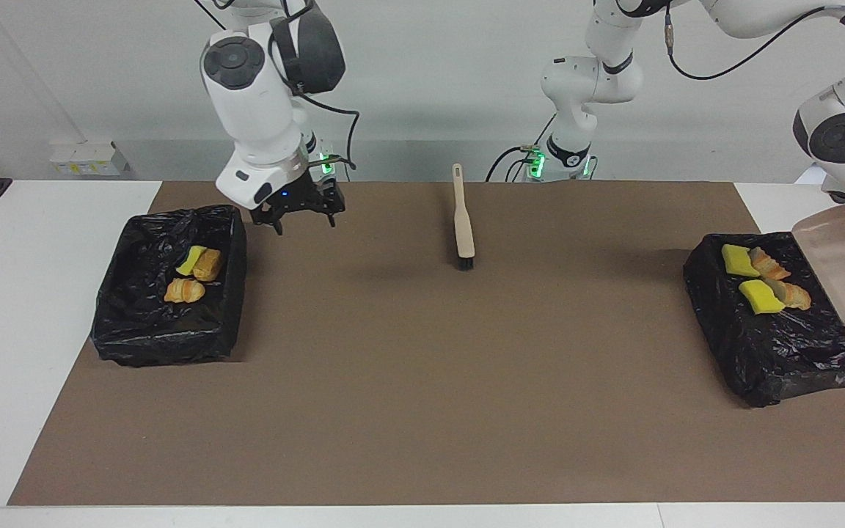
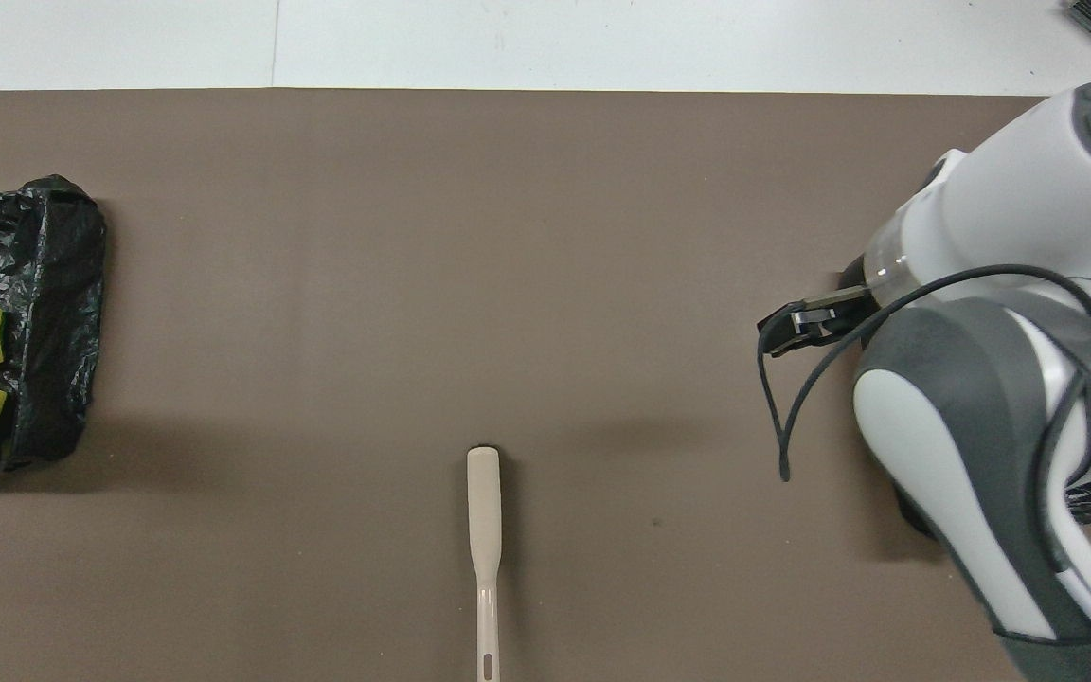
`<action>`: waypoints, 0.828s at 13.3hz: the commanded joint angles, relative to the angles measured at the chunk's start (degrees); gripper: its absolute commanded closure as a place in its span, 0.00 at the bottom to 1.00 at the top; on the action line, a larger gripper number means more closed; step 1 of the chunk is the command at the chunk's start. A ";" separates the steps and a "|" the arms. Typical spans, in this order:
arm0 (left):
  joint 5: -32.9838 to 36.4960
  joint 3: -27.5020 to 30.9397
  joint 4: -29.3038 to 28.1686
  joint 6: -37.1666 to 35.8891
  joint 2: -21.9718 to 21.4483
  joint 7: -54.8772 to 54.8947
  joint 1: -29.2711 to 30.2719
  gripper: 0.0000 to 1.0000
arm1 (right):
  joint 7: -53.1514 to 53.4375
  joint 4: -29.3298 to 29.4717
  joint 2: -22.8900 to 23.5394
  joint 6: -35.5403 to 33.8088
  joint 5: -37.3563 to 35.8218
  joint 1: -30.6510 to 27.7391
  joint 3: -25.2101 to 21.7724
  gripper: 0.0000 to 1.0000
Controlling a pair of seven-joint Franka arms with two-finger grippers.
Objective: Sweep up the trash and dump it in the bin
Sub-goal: 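Release the brush on the table and withdraw the right gripper, then bring the dustpan back to the table center with the left gripper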
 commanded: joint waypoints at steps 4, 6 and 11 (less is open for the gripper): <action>-8.70 -12.74 1.25 -13.22 -2.43 -1.81 -0.31 1.00 | -3.45 3.51 0.44 -0.35 -1.81 0.29 -11.90 0.00; -14.97 -18.44 1.96 -19.71 -2.25 -6.97 -0.39 1.00 | -3.55 4.92 -0.95 -0.53 -0.59 -0.32 -13.67 0.00; -29.65 -32.52 2.22 -29.93 -1.73 -29.28 -0.57 1.00 | 0.32 3.17 -7.54 -4.65 -0.49 -0.15 -15.00 0.00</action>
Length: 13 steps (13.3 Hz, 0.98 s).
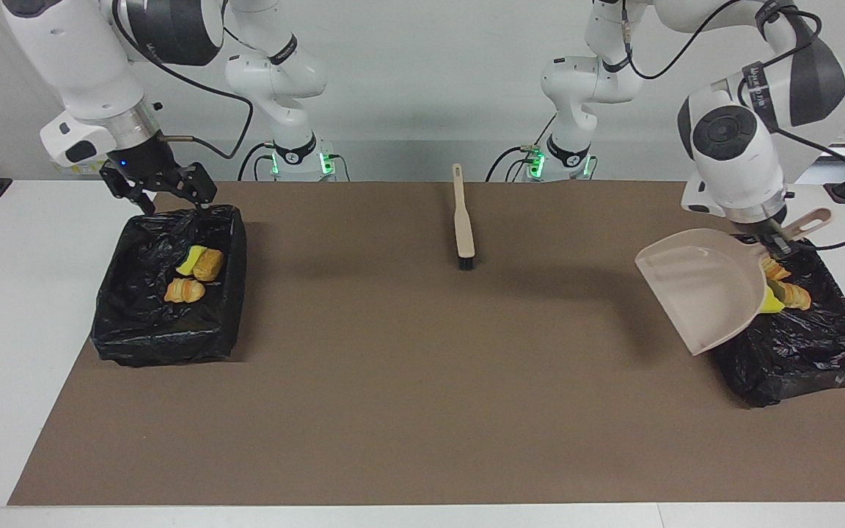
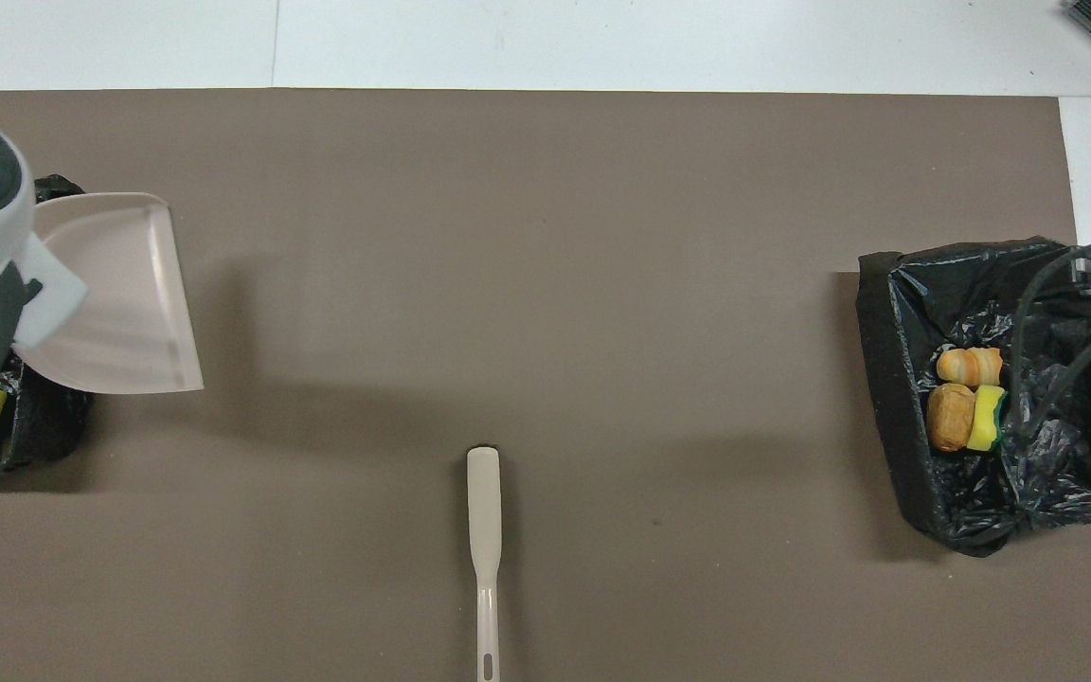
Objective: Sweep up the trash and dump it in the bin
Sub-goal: 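Bring the dustpan back to the table center with the left gripper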
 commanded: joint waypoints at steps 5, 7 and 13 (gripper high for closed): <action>-14.09 -14.45 4.57 -8.48 5.18 -33.60 -0.27 1.00 | 2.64 -6.90 -7.09 -0.77 2.62 -0.05 -0.17 0.00; -15.86 -18.85 8.79 -10.85 10.19 -46.35 -0.97 1.00 | 2.74 -6.90 -7.09 -0.51 2.71 -0.40 -0.35 0.00; -21.14 -23.62 19.00 -7.88 20.57 -71.71 -3.86 1.00 | 1.16 -3.92 -4.98 0.90 1.48 -1.72 -0.53 0.00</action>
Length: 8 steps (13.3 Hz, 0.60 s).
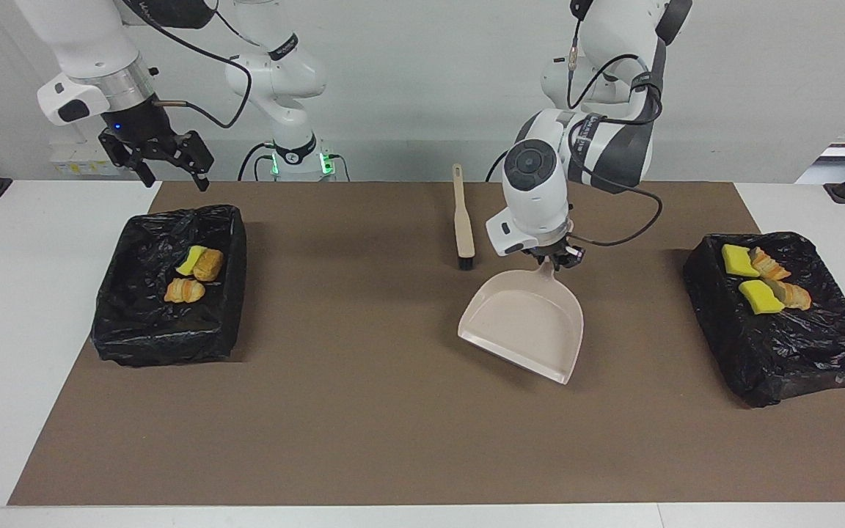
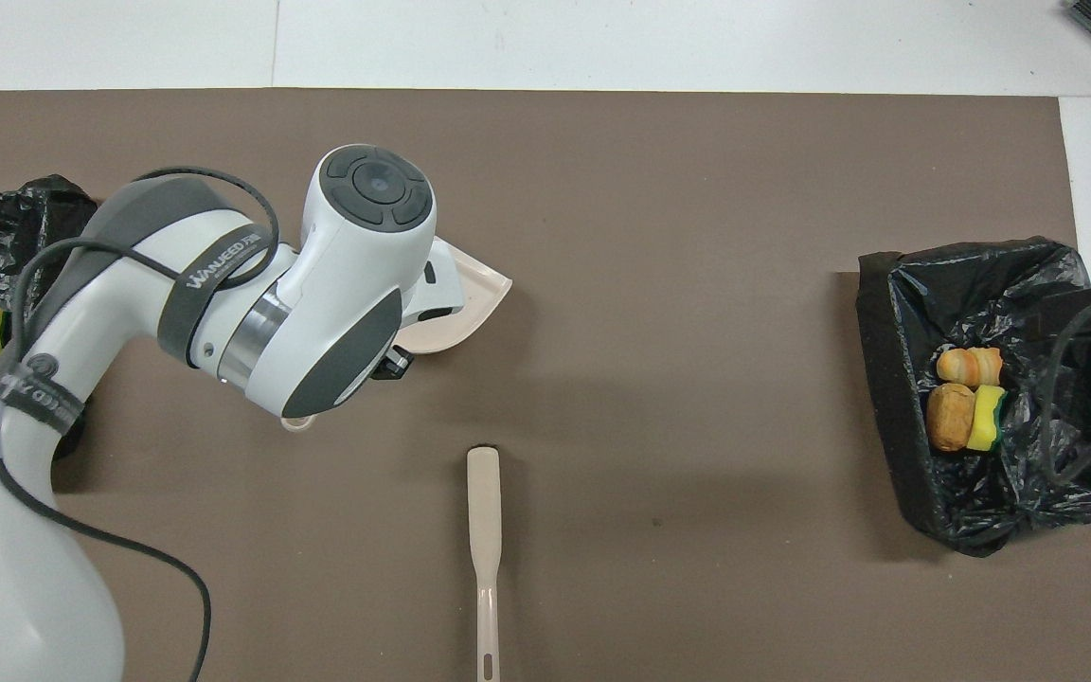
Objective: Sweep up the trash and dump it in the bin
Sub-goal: 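Bring the dustpan back to the table center with the left gripper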
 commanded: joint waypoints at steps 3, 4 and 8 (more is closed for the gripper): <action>-4.47 0.04 5.58 5.58 4.88 -9.66 -3.07 1.00 | 0.07 0.14 0.13 0.61 0.41 -1.15 0.17 0.00; -5.53 0.04 5.14 7.25 4.88 -10.44 -3.24 1.00 | 0.24 -0.12 0.04 0.61 0.84 -1.15 0.25 0.00; -5.81 0.04 0.67 12.70 4.97 -17.12 -3.68 1.00 | -0.46 0.40 1.79 1.05 0.06 -0.27 0.78 0.00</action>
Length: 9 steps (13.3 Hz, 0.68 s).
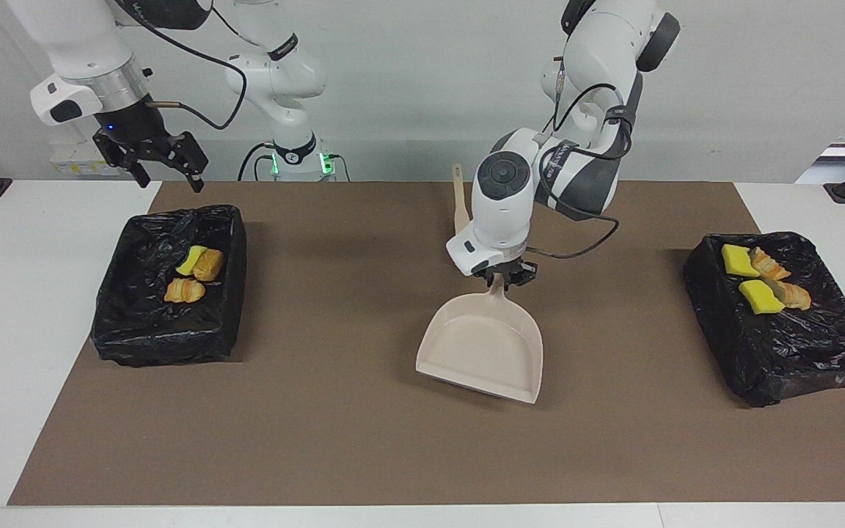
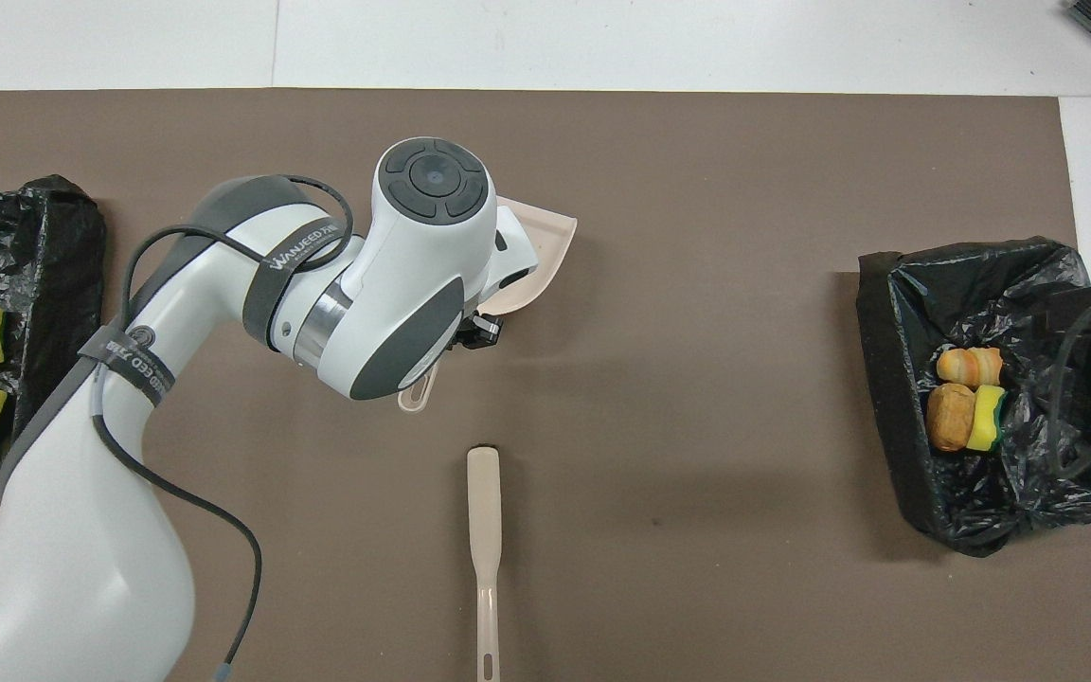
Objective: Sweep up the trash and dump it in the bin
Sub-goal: 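Bring the dustpan back to the table center with the left gripper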
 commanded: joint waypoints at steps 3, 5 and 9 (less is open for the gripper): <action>-0.74 0.50 -4.12 4.93 1.59 -5.60 -1.97 1.00 | -0.72 3.13 4.32 0.29 -0.93 1.00 0.98 0.00; -0.91 0.50 -4.12 7.37 1.94 -7.80 -1.89 1.00 | -0.54 4.46 5.04 0.38 -2.16 2.68 0.98 0.00; -1.09 0.50 -5.26 9.15 1.77 -13.78 -1.36 0.84 | -0.63 3.93 5.04 1.61 -2.26 3.56 0.98 0.00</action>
